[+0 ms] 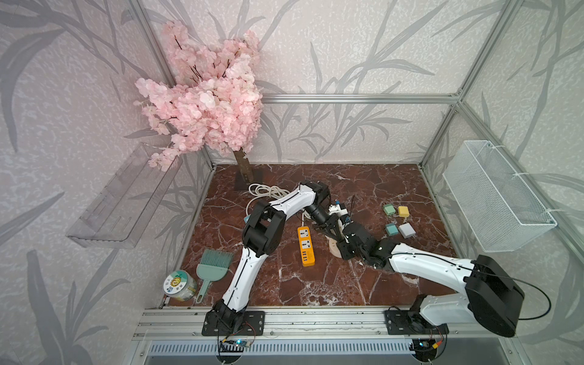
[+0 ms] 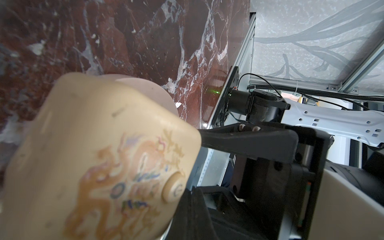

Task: Pull the plug off the socket
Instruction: Remove the plug from the socket.

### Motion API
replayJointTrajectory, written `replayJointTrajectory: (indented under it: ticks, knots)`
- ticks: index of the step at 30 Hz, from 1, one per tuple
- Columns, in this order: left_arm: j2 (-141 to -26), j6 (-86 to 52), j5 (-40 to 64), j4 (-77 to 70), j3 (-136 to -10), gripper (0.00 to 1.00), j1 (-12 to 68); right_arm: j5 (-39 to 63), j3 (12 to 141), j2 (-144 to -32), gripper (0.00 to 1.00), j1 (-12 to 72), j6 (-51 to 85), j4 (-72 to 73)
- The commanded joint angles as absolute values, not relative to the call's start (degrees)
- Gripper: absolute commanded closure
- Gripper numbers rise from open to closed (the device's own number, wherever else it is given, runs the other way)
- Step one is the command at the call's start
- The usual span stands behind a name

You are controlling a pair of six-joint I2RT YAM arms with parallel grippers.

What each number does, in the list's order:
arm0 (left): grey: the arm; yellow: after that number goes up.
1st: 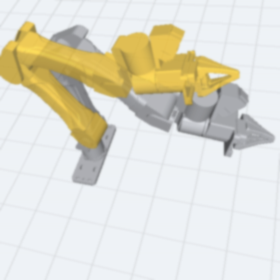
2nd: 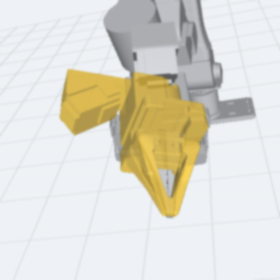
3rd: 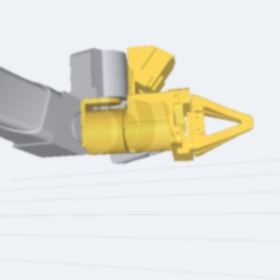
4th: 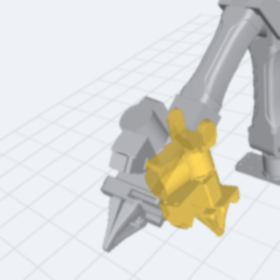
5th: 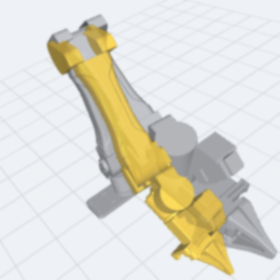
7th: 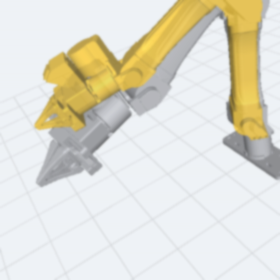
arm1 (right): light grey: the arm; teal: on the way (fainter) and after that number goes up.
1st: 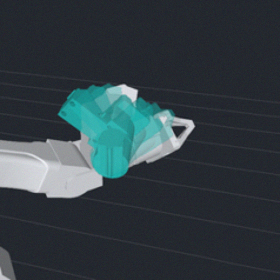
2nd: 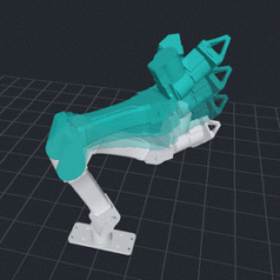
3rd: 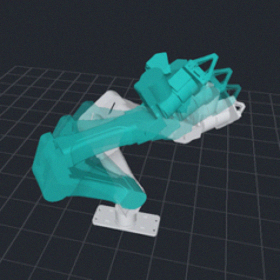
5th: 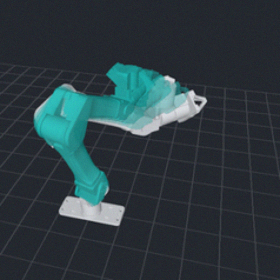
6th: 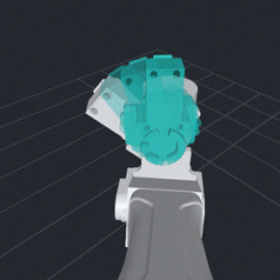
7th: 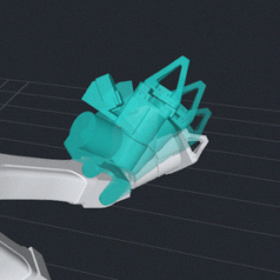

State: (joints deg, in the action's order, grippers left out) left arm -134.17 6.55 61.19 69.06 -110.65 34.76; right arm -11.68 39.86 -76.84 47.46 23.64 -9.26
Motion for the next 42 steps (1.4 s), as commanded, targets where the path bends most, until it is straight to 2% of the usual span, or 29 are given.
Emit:
replayJointTrajectory:
  ticks: [1,13,19,29,35,42]
  knots:
    - [-141.1,5.9,42.6,68.4,-107.9,1.0,34.6,-14.3,43.4,-69.4,1.0,47.8,23.4,3.5]
    - [-141.0,5.9,41.7,68.4,-107.9,1.0,34.9,-14.6,47.0,-71.6,1.0,46.7,25.8,0.1]
    - [-139.8,5.8,41.9,67.8,-107.4,1.0,34.9,-9.5,43.7,-72.8,1.0,44.3,30.8,0.9]
    - [-140.1,5.8,42.1,68.2,-107.9,1.0,34.8,-9.3,42.4,-71.9,1.0,45.2,35.9,-10.7]
    - [-137.4,10.1,51.7,70.3,-109.3,1.0,34.4,-7.1,45.2,-77.8,1.0,45.2,36.2,-13.2]
    - [-133.0,15.0,60.7,74.2,-112.2,1.0,33.4,-10.0,42.5,-77.7,1.0,45.2,36.0,-7.9]
